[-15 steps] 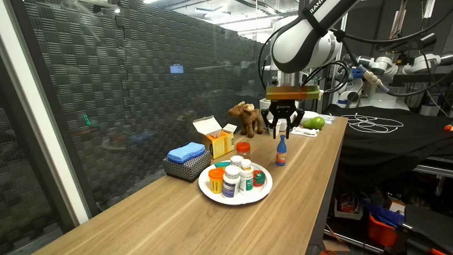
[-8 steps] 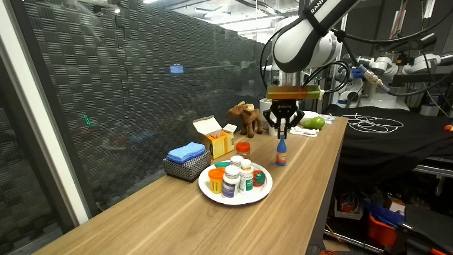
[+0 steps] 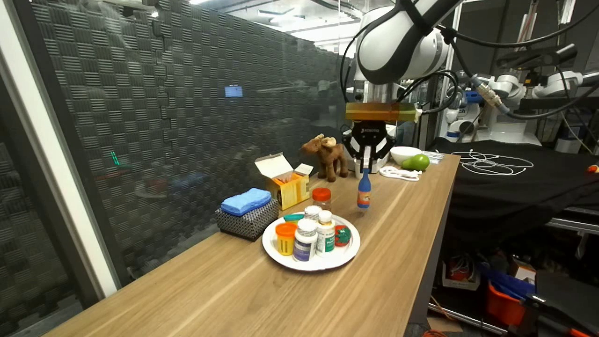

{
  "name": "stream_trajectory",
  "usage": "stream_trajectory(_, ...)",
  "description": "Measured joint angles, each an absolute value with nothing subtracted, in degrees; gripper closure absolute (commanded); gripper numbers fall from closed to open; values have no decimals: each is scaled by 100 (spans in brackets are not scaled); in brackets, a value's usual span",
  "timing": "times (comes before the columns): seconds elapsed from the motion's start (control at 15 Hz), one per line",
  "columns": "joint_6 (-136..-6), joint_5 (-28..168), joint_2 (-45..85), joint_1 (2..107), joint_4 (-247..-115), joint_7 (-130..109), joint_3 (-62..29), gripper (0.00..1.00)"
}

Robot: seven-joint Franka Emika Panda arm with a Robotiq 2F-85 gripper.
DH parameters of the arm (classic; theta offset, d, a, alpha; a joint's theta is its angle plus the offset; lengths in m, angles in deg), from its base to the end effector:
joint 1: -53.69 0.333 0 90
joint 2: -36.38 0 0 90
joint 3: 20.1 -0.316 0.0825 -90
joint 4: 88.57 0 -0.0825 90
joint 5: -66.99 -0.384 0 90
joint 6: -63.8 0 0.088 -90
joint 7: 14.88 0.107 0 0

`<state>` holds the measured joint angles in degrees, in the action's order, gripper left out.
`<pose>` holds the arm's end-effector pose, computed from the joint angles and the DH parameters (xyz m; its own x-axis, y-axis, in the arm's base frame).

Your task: Put the bottles and the orange plushie surrounding the white plate on the white plate

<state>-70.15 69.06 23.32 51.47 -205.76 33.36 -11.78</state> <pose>0.5832 -0.1067 0.3373 0.5404 -0.8367 0.0887 -0.8395 -0.5432 -0.0088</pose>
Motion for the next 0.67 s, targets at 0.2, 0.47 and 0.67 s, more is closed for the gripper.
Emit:
stream_trajectory(0.2,-6980,6906,2391,5242,-20528,3456,-1217,87)
stream_trajectory(0.47,-6848,6898,2402,5354,-20527,3579,-1321,87)
stream_trajectory(0.67,-6763,6897,2402,5439,-20528,3669,-1408,87)
